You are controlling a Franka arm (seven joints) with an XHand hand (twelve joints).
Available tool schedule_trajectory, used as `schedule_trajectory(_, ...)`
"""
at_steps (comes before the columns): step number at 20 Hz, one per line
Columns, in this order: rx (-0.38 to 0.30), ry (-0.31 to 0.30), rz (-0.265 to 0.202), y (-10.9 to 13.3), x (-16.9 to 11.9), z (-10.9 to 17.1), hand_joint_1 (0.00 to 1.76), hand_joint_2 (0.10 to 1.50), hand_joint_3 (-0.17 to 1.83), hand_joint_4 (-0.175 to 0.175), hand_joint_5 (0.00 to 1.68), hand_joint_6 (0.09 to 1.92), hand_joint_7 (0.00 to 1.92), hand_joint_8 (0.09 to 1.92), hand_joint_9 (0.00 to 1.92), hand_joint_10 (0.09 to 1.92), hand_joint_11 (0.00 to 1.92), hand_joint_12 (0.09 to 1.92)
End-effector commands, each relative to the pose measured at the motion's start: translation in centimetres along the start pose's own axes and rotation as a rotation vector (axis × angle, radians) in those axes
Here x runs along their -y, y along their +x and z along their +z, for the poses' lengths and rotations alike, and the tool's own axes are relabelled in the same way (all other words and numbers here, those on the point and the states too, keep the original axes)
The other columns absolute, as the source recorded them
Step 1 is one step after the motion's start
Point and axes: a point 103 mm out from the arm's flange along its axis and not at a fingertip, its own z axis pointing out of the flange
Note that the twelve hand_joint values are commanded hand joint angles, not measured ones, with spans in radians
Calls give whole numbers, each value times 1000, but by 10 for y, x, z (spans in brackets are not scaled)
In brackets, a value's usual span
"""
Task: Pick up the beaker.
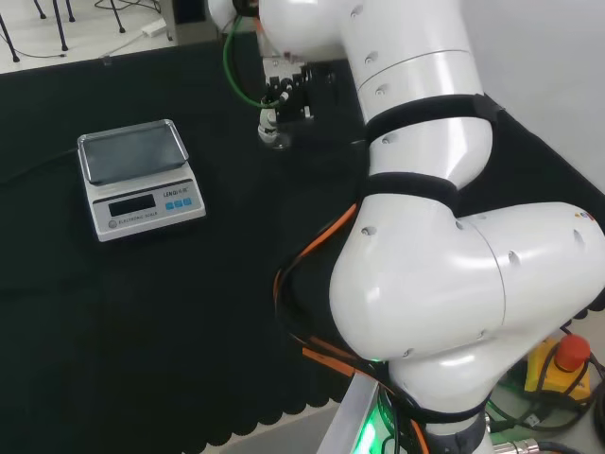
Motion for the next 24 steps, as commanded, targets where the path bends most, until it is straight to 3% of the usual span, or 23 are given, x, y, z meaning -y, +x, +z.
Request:
schedule_trajectory(1,-26,-208,69,9,-8,-15,1128,592,639,175,989,919,997,885,1116,504,841,1167)
schedule_trajectory(5,-28,-226,72,8,-7,-20,1120,735,503,175,1220,683,1061,895,1202,450,949,1085)
schedule_trajectory(15,-51,-257,45,-3,21,-65,1132,736,506,139,1245,656,1105,901,1260,398,1015,1029)
schedule_trajectory(24,-43,-340,-58,22,80,-139,1138,725,523,120,1253,649,1111,903,1277,377,1036,1010)
